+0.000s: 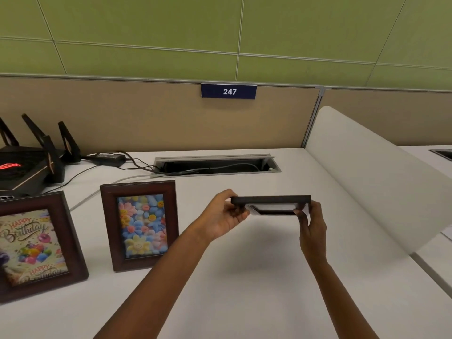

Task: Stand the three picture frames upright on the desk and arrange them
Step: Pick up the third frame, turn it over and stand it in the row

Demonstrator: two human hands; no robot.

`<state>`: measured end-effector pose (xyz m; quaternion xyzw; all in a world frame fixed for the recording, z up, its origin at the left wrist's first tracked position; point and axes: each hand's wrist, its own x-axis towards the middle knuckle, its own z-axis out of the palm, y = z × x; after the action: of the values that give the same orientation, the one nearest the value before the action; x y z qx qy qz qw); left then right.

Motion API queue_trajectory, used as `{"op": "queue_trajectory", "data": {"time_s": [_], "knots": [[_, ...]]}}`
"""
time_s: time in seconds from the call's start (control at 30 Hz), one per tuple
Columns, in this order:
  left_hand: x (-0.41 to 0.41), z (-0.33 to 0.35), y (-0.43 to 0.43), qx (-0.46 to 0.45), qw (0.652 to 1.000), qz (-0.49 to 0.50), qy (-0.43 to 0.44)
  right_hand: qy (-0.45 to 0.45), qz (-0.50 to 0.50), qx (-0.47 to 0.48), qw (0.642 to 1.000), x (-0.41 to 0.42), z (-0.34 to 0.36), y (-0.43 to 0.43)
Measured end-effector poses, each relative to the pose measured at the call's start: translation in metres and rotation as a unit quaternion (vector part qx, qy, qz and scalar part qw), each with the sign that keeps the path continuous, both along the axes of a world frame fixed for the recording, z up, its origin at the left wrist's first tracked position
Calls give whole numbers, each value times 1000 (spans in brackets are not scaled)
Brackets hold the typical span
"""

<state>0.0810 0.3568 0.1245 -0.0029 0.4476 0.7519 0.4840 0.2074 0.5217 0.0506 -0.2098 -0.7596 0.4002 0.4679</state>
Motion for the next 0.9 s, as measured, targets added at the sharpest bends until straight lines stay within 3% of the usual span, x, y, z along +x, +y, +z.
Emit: {"op": "queue_trajectory", "data": {"time_s": [0.13,0.23,0.4,0.63,0.9], "knots": [[-6,5,-5,-10,998,-33,52,52,13,-24,998,-7,13,-11],[-10,-4,-4,-58,992,-2,112,81,9,-72,994,-11,16,-18],[-5,-31,-8,-163,955,-15,246,86,22,-160,983,-15,19,-24],[-6,-42,-7,-187,941,-55,277,38,52,-232,971,-19,18,-29],[-12,-60,-11,-141,961,-42,234,25,84,-309,947,-27,9,-40]]}}
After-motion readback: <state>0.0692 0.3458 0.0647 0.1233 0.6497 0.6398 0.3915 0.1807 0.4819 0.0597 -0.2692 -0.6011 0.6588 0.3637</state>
